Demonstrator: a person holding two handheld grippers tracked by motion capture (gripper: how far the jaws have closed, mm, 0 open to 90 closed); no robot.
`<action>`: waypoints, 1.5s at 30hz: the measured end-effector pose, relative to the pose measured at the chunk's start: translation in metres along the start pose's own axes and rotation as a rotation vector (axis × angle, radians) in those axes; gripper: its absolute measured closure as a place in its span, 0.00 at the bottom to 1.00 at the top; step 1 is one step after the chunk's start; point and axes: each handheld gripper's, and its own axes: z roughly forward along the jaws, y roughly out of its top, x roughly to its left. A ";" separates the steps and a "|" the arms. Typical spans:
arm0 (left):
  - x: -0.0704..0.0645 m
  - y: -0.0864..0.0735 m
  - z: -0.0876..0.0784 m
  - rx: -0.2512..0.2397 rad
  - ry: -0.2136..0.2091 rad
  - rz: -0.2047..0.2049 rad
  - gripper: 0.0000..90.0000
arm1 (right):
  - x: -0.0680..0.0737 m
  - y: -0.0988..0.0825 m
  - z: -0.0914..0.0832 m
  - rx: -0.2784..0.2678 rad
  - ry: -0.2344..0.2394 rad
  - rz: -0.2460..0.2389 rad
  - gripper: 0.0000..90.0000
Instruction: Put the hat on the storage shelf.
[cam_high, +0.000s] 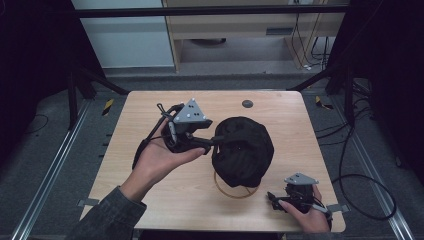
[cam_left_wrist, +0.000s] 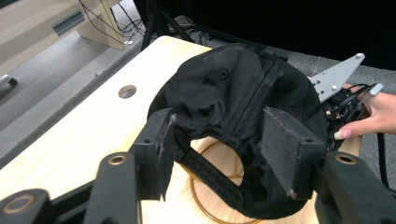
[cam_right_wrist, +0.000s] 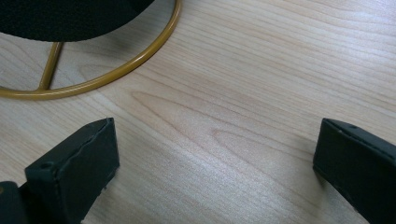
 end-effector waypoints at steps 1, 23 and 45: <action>0.001 0.000 -0.001 -0.001 0.002 0.000 0.46 | 0.000 0.000 0.000 -0.001 0.000 -0.003 0.00; 0.024 -0.029 -0.026 -0.022 0.021 -0.075 0.12 | 0.000 0.000 0.000 0.000 0.001 0.001 0.00; 0.042 -0.062 -0.036 -0.020 0.041 -0.116 0.07 | 0.000 0.000 0.000 0.000 0.001 0.001 0.00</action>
